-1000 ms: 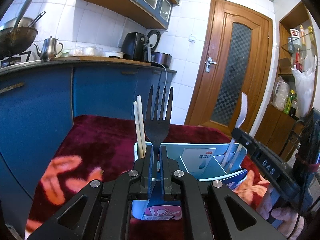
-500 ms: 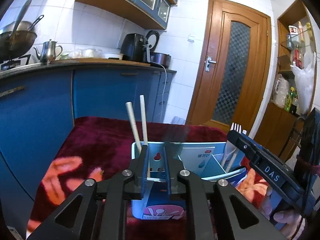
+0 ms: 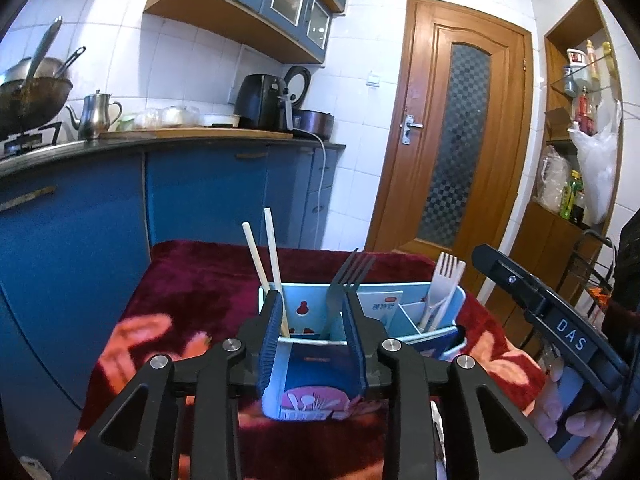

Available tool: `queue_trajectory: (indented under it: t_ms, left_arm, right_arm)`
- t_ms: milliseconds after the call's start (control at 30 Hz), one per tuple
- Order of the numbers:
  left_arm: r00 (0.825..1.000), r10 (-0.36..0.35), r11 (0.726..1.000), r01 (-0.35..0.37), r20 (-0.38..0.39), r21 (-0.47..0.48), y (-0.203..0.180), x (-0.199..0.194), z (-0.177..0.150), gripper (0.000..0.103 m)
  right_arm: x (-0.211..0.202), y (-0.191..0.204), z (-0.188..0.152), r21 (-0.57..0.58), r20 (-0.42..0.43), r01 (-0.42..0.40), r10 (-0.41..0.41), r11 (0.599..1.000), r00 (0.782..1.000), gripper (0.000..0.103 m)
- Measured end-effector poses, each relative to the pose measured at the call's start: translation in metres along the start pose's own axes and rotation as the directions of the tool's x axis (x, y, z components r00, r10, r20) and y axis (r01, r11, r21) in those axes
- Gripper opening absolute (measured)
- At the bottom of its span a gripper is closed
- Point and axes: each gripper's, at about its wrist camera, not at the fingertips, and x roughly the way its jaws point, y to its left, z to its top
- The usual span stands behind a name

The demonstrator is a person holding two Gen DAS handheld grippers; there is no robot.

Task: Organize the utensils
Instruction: 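Lower both forks into the box and open both tools, then grasp the long white plastic stick with the left tool while the right tool approaches the metal knife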

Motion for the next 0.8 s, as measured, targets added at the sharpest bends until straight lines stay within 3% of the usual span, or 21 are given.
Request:
queue_trajectory:
  t_ms: [333,800]
  left_arm:
    - [1.0,0.012,1.0,-0.011,-0.025,0.024,-0.002,-0.041,-0.004,0.037]
    - [0.987,0.076,0.997,-0.076,-0.139,0.001,0.022,-0.074,-0.032,0.043]
  right_arm:
    - [-0.045,0.01,0.003,0.008,-0.03,0.0,0.0,1.0,1.0,0.042]
    - [-0.089,0.015,-0.024,0.026,-0.15,0.005,-0.001,1.0,0.989,0.046]
